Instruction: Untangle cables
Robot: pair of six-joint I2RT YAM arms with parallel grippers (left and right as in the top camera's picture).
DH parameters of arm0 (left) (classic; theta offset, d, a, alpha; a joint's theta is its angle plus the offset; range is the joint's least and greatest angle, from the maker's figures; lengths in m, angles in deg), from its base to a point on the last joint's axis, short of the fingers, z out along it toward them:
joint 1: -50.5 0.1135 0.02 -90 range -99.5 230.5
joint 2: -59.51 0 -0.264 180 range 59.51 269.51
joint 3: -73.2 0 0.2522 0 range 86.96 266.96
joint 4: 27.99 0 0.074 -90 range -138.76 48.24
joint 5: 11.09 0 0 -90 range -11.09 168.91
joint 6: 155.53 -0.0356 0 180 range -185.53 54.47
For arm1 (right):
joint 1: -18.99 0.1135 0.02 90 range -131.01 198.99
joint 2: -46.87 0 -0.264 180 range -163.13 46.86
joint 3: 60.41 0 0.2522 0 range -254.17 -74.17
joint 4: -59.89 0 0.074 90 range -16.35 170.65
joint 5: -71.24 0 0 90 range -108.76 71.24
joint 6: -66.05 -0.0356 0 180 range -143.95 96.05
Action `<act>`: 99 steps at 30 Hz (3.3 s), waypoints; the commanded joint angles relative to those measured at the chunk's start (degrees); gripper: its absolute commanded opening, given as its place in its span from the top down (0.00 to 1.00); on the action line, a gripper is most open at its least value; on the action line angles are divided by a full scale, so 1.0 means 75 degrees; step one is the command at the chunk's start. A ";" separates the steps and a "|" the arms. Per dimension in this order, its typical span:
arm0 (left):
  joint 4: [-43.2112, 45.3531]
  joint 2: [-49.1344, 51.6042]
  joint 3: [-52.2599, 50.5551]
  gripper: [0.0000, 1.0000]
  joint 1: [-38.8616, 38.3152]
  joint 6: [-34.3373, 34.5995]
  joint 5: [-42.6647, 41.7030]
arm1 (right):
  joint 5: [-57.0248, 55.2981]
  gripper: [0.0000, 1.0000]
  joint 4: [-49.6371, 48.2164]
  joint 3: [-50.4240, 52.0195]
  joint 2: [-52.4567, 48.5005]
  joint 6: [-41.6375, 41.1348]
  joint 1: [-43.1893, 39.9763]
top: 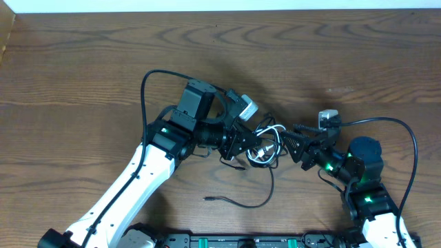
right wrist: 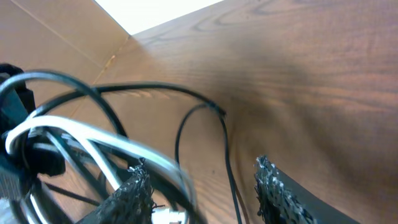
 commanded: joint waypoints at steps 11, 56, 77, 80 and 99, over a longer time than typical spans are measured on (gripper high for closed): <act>-0.0052 0.0006 0.0160 0.87 -0.0023 -0.0134 -0.1306 | -0.0085 0.47 -0.0303 -0.0093 0.0012 -0.0020 0.0189; -0.0207 0.0006 0.0152 0.86 -0.0020 -0.0105 -0.0391 | -0.0656 0.02 0.1166 -0.0093 -0.0807 -0.0906 0.0134; 0.0437 0.0006 0.0152 0.85 -0.0020 -0.0102 -0.0388 | 0.1483 0.01 0.1562 -0.0093 -0.0793 -0.0437 0.0119; 0.0609 0.0006 0.0152 0.86 -0.0020 -0.0102 -0.0391 | 0.1489 0.01 0.1588 -0.0093 -0.0784 -0.0440 0.0122; 0.0828 0.0006 0.0152 0.86 0.0029 -0.0102 -0.0391 | 0.2168 0.01 0.2084 -0.0096 -0.0653 -0.0842 0.0122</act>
